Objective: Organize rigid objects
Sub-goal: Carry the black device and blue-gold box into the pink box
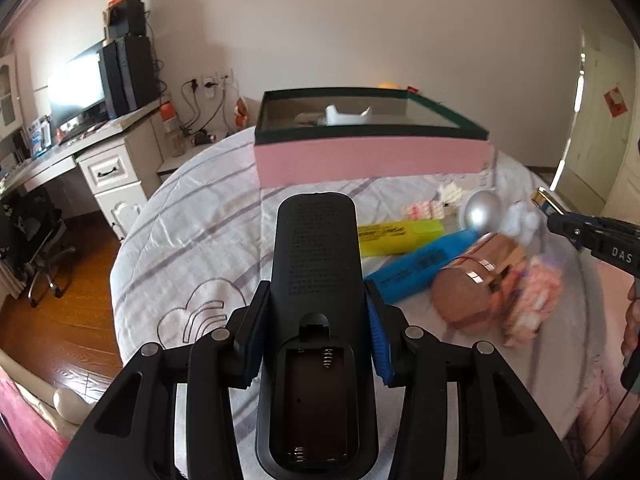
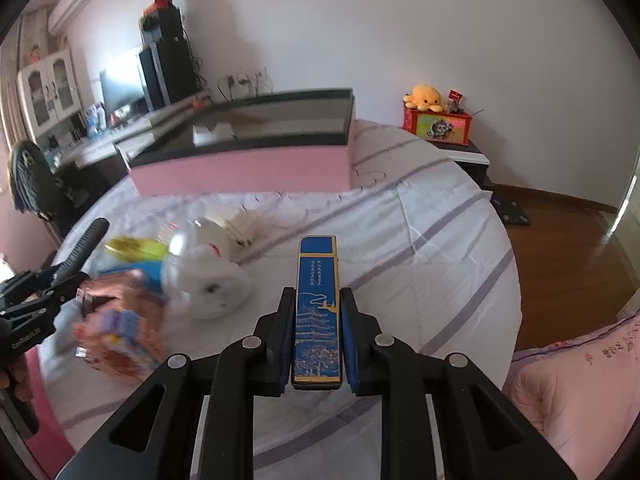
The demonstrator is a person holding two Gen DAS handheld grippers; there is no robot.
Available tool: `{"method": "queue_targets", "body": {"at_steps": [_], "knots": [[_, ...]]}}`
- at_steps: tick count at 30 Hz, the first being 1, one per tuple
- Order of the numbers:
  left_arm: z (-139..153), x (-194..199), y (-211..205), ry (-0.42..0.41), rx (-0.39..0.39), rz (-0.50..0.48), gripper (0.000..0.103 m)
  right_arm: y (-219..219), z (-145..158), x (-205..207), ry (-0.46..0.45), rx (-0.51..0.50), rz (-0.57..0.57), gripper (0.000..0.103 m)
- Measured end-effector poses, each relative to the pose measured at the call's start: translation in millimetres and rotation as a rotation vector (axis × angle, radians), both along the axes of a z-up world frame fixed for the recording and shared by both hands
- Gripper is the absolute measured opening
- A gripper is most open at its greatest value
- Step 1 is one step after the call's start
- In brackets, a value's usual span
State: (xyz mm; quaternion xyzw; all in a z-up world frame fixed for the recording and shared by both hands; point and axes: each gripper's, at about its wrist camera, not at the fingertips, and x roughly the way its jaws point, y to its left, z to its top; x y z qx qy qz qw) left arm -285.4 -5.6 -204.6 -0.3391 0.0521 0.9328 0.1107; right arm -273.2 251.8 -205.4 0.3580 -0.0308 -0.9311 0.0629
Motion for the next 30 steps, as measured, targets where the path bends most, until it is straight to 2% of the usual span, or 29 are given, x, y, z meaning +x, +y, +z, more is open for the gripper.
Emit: {"method": "queue_targets", "body": {"at_steps": [9,13,20,30], "knots": [[50.1,21.3,0.8,0.124,-0.012,0.007,0.044,-9.6,40.4,15.6,0.088,-0.04,0.057,0.021],[79.9,35.8,-3.2,0.211,-0.017,0.041,0.044,-18.2,64.5,23.3,0.146,-0.033,0.084,0.021],[119.7,49.5,-13.1,0.31,0.002,0.101,0.044,-34.6,105.7,36.7,0.245,-0.015,0.12,0.021],[142.1,40.3,-15.5,0.363,-0.019,0.135,0.044,-40.2,125.7,31.0,0.291,0.001,0.147,0.021]]}}
